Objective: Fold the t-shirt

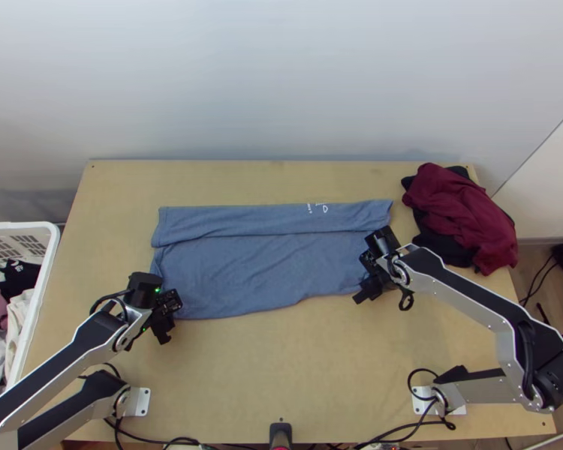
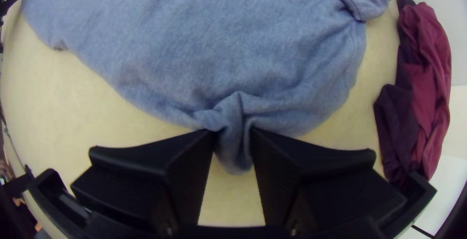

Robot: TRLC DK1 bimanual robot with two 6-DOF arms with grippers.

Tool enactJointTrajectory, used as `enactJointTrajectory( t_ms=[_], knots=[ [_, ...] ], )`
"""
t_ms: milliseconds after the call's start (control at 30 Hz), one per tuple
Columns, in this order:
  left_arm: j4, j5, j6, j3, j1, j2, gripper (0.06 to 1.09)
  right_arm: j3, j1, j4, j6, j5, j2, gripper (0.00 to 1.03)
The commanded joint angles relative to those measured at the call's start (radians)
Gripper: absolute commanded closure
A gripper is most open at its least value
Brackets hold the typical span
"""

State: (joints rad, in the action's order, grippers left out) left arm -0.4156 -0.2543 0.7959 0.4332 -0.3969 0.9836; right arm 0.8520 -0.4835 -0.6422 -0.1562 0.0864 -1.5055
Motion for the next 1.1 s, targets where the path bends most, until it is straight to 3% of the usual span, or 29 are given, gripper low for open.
enactJointTrajectory(
  t_ms=[0, 233, 433, 533, 800, 1067],
  knots=[
    [0.001, 0.020, -0.012, -0.013, 0.009, 0.007, 0.40, -0.033, 0.011, 0.044, -0.019, 0.001, -0.024, 0.82],
    [0.000, 0.069, -0.006, -0.017, 0.024, 0.010, 0.48, -0.053, 0.014, 0.069, -0.023, -0.001, -0.032, 0.82],
    [0.034, 0.122, 0.006, -0.017, 0.069, 0.013, 0.90, -0.054, 0.010, 0.069, -0.022, -0.001, -0.033, 0.82],
    [0.047, 0.141, 0.006, -0.010, 0.095, 0.015, 1.05, -0.056, 0.008, 0.073, -0.023, -0.013, -0.048, 1.00],
    [-0.078, 0.256, -0.020, 0.045, 0.213, 0.026, 1.05, -0.037, 0.016, 0.033, -0.020, -0.040, -0.001, 1.00],
    [-0.215, 0.299, -0.046, 0.154, 0.254, -0.039, 1.05, 0.055, 0.059, -0.114, -0.014, -0.114, 0.136, 1.00]
  ],
)
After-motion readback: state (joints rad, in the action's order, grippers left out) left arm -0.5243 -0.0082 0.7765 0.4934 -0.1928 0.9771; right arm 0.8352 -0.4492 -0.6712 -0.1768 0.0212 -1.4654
